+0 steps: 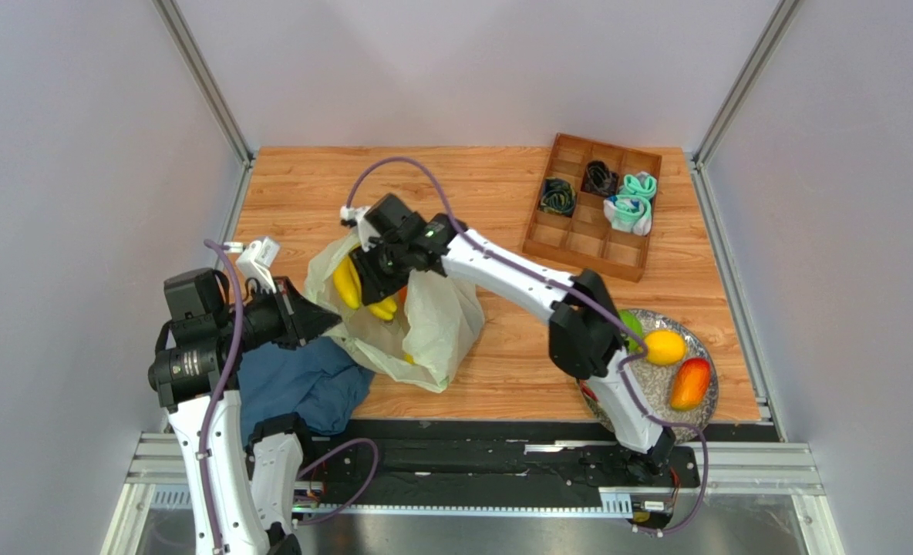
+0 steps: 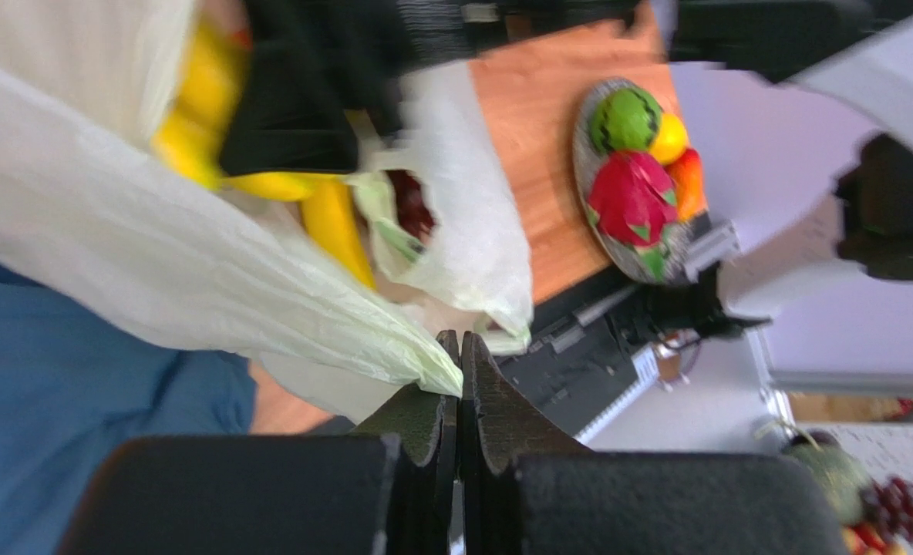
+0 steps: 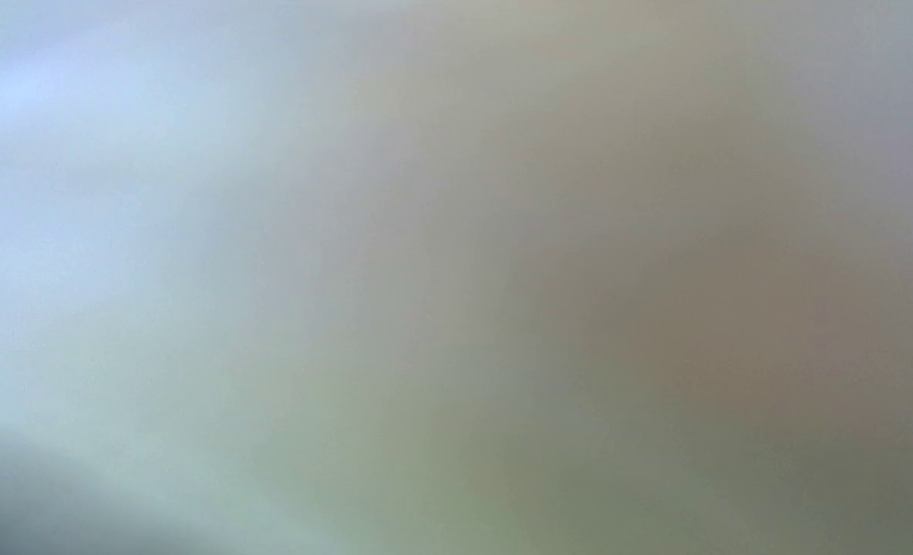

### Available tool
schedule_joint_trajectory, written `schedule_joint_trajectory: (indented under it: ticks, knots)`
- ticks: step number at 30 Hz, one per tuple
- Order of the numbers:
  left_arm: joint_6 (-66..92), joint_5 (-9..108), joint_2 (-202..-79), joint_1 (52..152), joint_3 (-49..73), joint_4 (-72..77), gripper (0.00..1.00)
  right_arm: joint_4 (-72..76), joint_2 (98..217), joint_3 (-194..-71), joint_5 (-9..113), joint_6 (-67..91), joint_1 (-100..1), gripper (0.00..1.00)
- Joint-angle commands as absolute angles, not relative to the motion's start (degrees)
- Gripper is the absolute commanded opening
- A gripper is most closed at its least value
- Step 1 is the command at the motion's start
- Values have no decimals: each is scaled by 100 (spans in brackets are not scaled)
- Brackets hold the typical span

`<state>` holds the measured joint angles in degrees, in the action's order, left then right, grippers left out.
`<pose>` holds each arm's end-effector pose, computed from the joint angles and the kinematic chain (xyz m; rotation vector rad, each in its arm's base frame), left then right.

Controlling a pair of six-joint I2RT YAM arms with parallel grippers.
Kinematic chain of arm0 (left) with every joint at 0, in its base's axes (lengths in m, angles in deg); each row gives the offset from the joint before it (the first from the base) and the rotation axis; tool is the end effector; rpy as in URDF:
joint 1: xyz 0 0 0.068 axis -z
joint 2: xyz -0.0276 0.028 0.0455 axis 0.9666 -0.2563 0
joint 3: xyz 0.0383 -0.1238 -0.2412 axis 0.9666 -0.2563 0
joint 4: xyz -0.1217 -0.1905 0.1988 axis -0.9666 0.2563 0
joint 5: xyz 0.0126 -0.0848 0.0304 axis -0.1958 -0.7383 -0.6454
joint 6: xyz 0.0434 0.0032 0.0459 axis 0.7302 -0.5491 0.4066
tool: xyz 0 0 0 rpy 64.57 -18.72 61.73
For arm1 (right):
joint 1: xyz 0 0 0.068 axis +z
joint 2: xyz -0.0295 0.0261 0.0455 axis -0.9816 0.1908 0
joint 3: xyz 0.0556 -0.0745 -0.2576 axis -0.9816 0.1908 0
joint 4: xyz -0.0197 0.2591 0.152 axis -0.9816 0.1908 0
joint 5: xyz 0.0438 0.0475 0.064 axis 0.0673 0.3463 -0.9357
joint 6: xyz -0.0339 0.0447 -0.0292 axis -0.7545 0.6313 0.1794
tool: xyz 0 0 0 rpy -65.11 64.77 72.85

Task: Take the fake fruits out of the plastic bag
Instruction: Take out the fake fruit from the plastic bag, then place the fake fruit on the plate.

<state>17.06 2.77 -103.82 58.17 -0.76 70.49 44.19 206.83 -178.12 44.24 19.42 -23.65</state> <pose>0.1368 0.0001 0.3643 0.0026 2.1446 -1.0153 0.3073 0.4669 0.2325 -1.0365 2.4235 0.8025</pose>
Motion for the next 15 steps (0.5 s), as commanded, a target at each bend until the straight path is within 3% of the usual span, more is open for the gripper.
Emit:
schedule_joint_trajectory:
  ticks: [1, 3, 8, 12, 15]
  knots:
    - [1269, 914, -10621, 5792, 103, 5563, 0, 4727, 19432, -17708, 3634, 894, -2451, 10]
    - [1137, 1212, -10735, 5792, 165, 5167, 0, 4869, 19082, -17473, 3519, 604, -2460, 8]
    - [733, 1486, -11252, 5792, 183, 4560, 0, 5377, 18473, -17154, 1824, -580, -2486, 10]
    - [320, 1390, -11587, 5783, 227, 3857, 0, 6632, 18149, -17277, 1612, -2204, -2670, 8]
    - [231, 1407, -11798, 5792, 209, 3715, 0, 6645, 17587, -17181, 1339, -2428, -3240, 7]
